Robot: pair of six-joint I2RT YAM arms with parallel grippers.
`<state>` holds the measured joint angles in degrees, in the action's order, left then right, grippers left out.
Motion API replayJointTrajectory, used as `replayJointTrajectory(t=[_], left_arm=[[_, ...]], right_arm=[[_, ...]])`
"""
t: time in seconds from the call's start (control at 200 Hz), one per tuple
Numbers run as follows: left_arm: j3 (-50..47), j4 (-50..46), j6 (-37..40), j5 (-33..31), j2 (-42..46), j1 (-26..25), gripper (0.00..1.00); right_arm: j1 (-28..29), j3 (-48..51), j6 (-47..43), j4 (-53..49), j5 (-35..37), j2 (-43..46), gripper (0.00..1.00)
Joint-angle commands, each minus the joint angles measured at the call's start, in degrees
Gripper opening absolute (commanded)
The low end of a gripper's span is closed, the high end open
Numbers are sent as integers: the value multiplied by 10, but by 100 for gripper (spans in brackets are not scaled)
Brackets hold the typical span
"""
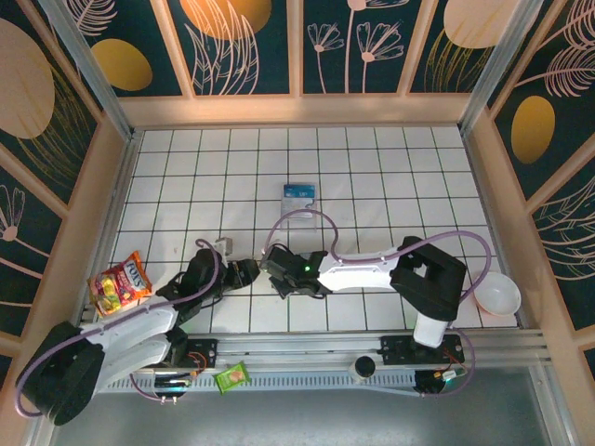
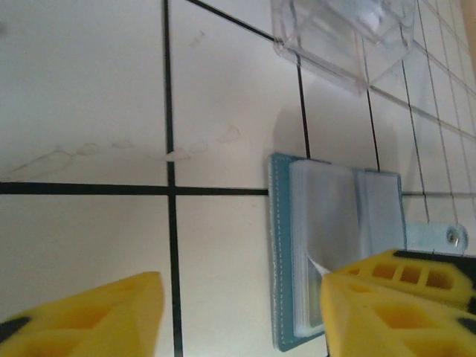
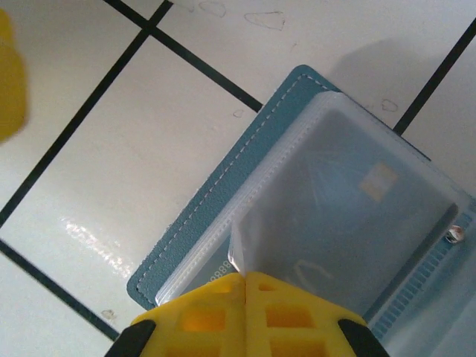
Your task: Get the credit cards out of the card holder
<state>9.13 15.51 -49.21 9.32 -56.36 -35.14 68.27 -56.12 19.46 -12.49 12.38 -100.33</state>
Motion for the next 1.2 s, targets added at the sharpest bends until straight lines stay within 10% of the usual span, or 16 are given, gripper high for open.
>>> replayJointTrajectory(t=[0.0, 0.46, 1.196], left_arm=[[20, 71, -6, 49, -36, -7, 44], [69, 145, -15, 71, -172, -76, 0], [28, 85, -45, 27, -87, -84, 0]], right_arm=[[-13, 31, 7, 61, -63, 44, 0], [-38, 94, 17, 121, -112, 95, 0], [-39, 109, 52, 121, -86, 106, 0]])
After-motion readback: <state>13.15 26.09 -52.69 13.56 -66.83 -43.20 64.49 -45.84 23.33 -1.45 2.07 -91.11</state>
